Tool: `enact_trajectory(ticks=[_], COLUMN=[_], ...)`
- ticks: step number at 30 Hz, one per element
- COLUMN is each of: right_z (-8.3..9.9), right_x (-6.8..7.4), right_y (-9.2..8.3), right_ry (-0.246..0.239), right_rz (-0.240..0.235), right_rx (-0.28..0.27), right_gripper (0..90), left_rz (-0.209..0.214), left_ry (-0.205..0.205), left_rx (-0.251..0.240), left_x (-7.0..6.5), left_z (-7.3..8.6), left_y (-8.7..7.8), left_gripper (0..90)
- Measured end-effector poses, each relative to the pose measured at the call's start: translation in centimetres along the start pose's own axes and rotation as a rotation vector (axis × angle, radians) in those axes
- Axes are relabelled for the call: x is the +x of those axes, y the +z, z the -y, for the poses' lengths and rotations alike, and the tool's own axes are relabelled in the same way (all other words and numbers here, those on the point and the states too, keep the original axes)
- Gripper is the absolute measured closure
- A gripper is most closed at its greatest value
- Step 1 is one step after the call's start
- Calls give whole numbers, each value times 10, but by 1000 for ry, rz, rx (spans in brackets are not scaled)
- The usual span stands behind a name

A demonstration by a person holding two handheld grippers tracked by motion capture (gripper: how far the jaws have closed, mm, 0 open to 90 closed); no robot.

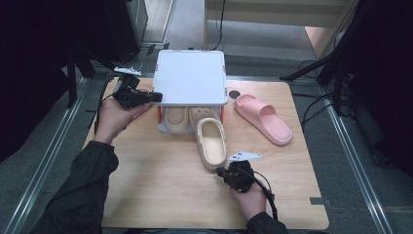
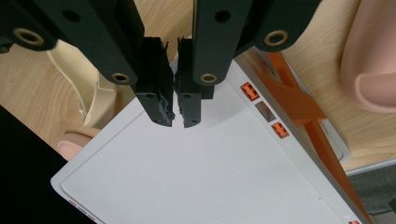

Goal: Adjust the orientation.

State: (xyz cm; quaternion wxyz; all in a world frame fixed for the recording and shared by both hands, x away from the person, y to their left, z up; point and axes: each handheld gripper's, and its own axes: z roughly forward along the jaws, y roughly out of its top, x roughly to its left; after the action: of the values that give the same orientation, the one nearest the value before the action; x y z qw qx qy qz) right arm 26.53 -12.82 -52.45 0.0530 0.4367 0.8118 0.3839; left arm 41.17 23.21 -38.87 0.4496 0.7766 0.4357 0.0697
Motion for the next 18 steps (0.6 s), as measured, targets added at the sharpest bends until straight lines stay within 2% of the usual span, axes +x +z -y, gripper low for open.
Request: enact_trajectory(ticks=[1, 3, 8, 12, 16, 18], right_z=[0, -3, -9, -24, -36, -46], right_x=[0, 0, 1, 1, 1, -3], right_y=[0, 3, 7, 14, 19, 27], right_ry=[0, -32, -38, -43, -48, -40], right_rz=[0, 18, 33, 22, 27, 25], right_rx=[0, -10, -32, -68, -84, -86], right_gripper=[900, 900, 900, 900, 900, 900], left_rz=[0, 0, 0, -2, 0, 0], left_ry=[0, 0, 0, 1, 0, 0], left_rx=[0, 0, -1, 0, -2, 0], left_x=[0, 0, 0, -1, 0, 0], left_z=[0, 0, 0, 0, 0, 0], left_y=[0, 0, 0, 0, 0, 0], left_gripper=[842, 841, 842, 842, 842, 842])
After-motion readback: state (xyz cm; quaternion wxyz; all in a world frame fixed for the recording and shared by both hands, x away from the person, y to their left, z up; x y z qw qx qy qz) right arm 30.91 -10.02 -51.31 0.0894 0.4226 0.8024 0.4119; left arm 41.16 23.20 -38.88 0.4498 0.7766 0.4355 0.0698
